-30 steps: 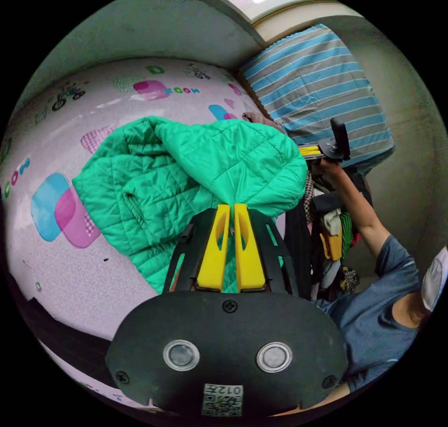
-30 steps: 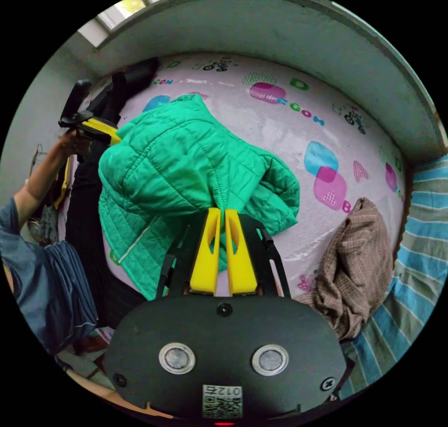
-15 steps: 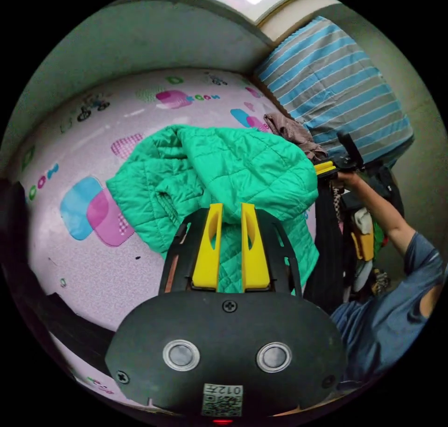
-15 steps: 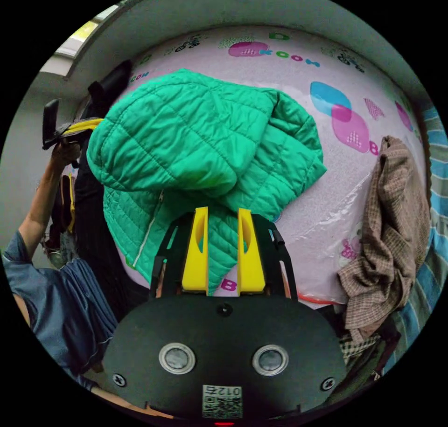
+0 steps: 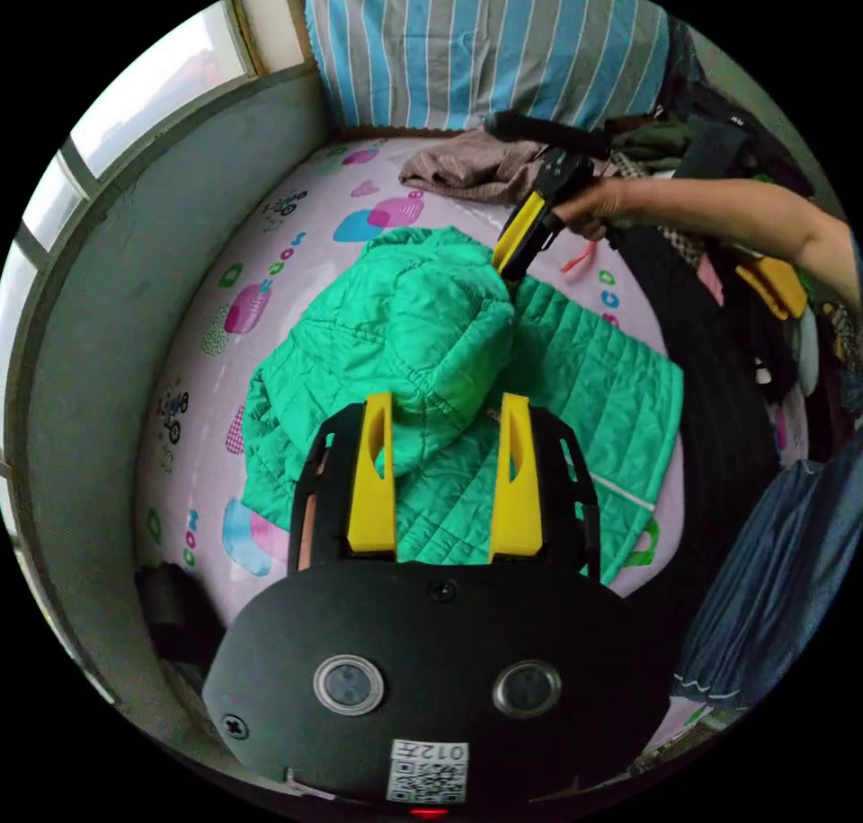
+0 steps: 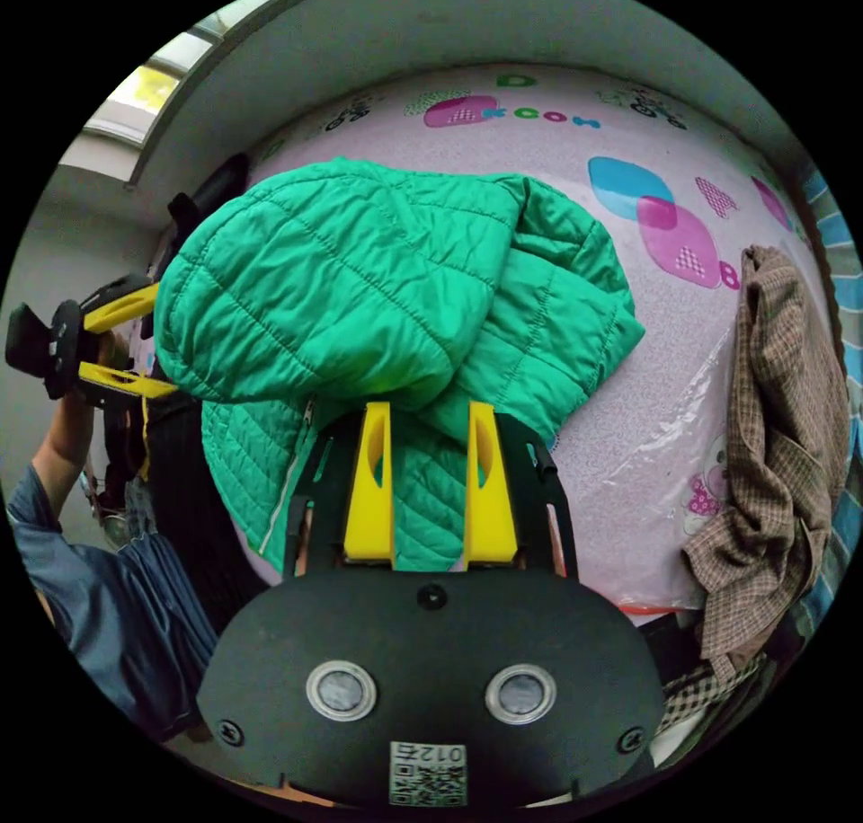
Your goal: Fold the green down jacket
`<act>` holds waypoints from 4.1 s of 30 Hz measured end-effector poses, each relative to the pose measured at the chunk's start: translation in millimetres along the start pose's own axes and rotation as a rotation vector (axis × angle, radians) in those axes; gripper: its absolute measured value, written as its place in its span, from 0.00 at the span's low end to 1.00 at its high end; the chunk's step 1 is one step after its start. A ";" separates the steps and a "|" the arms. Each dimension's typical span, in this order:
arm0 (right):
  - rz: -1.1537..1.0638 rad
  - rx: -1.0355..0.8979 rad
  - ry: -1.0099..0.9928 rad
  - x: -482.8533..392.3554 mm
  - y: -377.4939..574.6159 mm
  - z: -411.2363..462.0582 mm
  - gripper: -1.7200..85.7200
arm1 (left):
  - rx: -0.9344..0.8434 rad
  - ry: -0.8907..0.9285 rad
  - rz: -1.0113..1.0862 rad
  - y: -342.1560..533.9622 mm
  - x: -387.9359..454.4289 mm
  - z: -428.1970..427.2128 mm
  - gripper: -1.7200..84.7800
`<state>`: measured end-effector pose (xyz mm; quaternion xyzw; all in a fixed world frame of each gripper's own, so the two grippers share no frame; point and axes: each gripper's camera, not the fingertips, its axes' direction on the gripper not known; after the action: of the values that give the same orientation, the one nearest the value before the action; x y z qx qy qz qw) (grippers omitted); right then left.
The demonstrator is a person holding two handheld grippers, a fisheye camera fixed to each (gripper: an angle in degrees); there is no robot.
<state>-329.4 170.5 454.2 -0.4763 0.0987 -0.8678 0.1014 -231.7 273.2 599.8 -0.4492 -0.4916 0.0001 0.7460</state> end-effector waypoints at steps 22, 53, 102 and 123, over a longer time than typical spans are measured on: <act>0.015 -0.133 0.245 44.5 12.7 9.8 0.02 | -0.094 0.350 -0.269 9.5 -54.2 77.5 0.08; 0.203 -0.019 -0.180 75.9 -11.5 61.3 0.03 | -0.083 0.406 -0.782 50.7 -198.0 160.3 0.06; -0.220 -0.152 0.214 -98.3 -177.9 56.3 0.06 | -0.115 0.042 -0.265 -140.3 -59.0 147.7 0.02; -0.080 -0.193 0.205 -50.2 -167.8 139.0 0.01 | -0.205 -0.044 -0.261 -100.3 -37.4 218.1 0.02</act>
<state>-199.1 334.8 531.9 -0.3963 0.1724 -0.9017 0.0096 -455.4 343.0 664.3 -0.4552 -0.5595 -0.1370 0.6789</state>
